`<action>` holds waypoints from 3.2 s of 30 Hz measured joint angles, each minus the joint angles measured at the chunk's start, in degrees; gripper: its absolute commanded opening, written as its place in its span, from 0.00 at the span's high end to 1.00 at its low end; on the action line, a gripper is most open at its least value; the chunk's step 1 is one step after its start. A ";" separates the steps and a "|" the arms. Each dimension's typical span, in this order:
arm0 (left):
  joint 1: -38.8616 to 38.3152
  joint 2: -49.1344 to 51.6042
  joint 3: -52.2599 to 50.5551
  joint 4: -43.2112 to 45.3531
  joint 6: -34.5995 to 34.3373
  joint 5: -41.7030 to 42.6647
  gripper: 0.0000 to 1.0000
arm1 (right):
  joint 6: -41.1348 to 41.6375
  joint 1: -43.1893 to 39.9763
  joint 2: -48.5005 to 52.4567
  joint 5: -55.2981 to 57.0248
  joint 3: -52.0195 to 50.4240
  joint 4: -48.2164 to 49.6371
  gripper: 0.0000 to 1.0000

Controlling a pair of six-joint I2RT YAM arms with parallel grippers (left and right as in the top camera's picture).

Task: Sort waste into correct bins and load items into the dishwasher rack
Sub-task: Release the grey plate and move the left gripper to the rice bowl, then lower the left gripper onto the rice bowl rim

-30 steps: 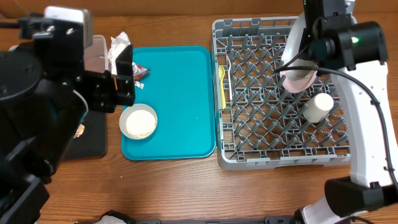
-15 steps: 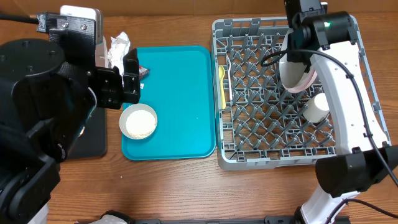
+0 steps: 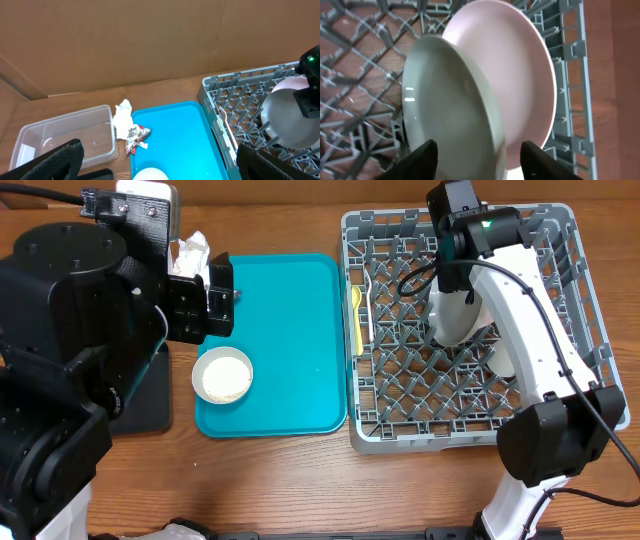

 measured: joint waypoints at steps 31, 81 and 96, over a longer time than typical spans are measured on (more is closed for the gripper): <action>27.93 9.64 -49.16 -1.09 -13.79 15.80 0.15 | 4.02 0.13 -17.11 -48.22 21.11 -18.03 0.24; 28.70 11.69 -72.00 17.84 -12.26 19.85 0.59 | 4.00 0.15 -17.11 -48.24 19.98 -19.10 0.24; 12.33 15.10 -61.94 23.06 -1.95 20.85 0.51 | 4.02 0.13 -17.11 -48.22 19.98 -19.32 0.24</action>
